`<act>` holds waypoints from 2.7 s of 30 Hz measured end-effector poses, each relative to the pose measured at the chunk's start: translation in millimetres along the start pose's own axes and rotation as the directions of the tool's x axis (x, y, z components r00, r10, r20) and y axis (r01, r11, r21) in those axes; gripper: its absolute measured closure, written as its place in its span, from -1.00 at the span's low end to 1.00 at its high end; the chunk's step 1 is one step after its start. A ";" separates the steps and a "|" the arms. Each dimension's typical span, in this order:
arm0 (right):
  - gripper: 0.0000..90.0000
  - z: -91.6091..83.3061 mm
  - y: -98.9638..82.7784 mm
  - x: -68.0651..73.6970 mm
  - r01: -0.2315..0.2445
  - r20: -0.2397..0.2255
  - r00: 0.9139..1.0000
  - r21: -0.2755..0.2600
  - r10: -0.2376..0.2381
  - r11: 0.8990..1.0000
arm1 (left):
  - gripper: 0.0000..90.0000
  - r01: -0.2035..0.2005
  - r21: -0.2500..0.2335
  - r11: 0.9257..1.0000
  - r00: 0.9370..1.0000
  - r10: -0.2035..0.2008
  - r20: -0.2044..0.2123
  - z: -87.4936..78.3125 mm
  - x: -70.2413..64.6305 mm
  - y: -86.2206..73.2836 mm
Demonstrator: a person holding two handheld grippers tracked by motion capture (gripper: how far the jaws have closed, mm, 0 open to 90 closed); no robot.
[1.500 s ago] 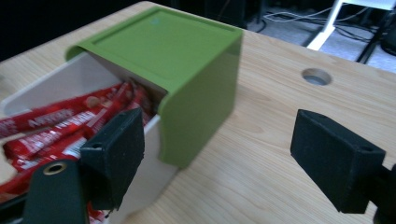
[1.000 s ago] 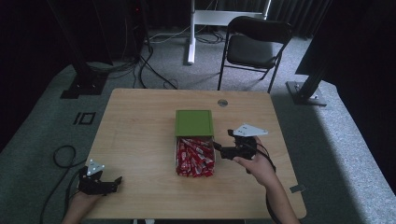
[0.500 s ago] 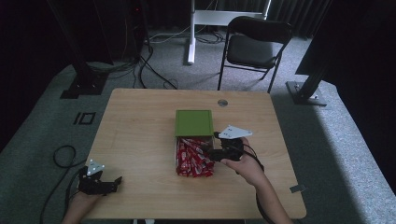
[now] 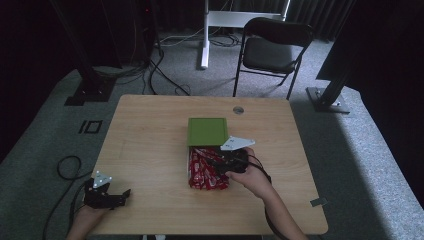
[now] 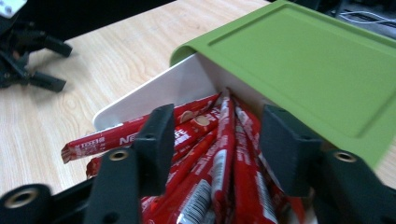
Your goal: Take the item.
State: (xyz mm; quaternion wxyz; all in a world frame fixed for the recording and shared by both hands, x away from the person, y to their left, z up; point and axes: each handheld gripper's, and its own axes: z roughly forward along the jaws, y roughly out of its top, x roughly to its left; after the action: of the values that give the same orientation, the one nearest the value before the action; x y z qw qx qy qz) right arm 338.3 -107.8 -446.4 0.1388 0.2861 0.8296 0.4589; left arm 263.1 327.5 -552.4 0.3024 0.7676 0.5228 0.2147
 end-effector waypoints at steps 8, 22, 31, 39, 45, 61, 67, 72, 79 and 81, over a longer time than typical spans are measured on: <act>0.43 12.4 1.0 0.0 0.004 -0.023 1.000 0.074 -0.003 0.997 | -0.99 -0.001 0.001 1.000 1.000 0.001 0.000 -0.1 0.1 0.0; 0.57 26.8 3.8 3.1 -0.002 0.046 0.999 0.143 -0.005 0.990 | -0.99 -0.001 0.001 1.000 1.000 0.001 0.000 -0.1 0.1 0.0; 0.40 32.3 6.3 3.9 -0.010 0.061 0.998 0.184 -0.001 0.983 | -0.99 0.000 0.001 1.000 1.000 0.000 0.000 -0.1 -0.1 0.0; 0.43 43.8 3.2 4.8 0.023 0.093 0.995 0.241 -0.047 0.970 | -0.99 0.000 0.001 1.000 1.000 0.000 0.000 -0.1 0.0 0.0; 0.81 41.8 3.1 2.4 0.012 0.101 0.994 0.224 -0.036 0.975 | -0.99 0.000 0.001 1.000 1.000 0.000 0.000 -0.1 0.0 0.0; 0.83 22.1 7.8 4.6 -0.032 0.073 0.997 0.161 0.021 0.986 | -0.99 -0.001 0.001 1.000 1.000 0.001 0.000 0.0 0.1 0.0; 0.83 8.0 11.5 8.9 -0.030 0.060 0.998 0.135 0.022 0.990 | -0.99 -0.001 0.001 1.000 1.000 0.001 0.000 0.0 0.0 0.0; 0.83 0.0 9.4 10.6 -0.045 0.050 0.998 0.125 0.038 0.991 | -0.99 -0.001 0.001 1.000 1.000 0.001 0.000 0.0 0.1 0.0; 0.83 -10.0 4.3 11.4 -0.064 0.035 0.998 0.101 0.061 0.993 | -0.99 -0.001 0.001 1.000 1.000 0.001 0.000 0.0 0.0 0.0; 0.83 -13.7 4.0 11.6 -0.066 0.029 0.998 0.093 0.063 0.994 | -0.99 -0.001 0.001 1.000 1.000 0.001 0.000 0.0 0.1 0.0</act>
State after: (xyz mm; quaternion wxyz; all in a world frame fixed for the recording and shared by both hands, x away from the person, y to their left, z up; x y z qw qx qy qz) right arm 323.7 -108.5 -435.3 0.1213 0.3250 0.8387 0.4199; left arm 263.1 327.6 -552.4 0.3020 0.7680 0.5224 0.2149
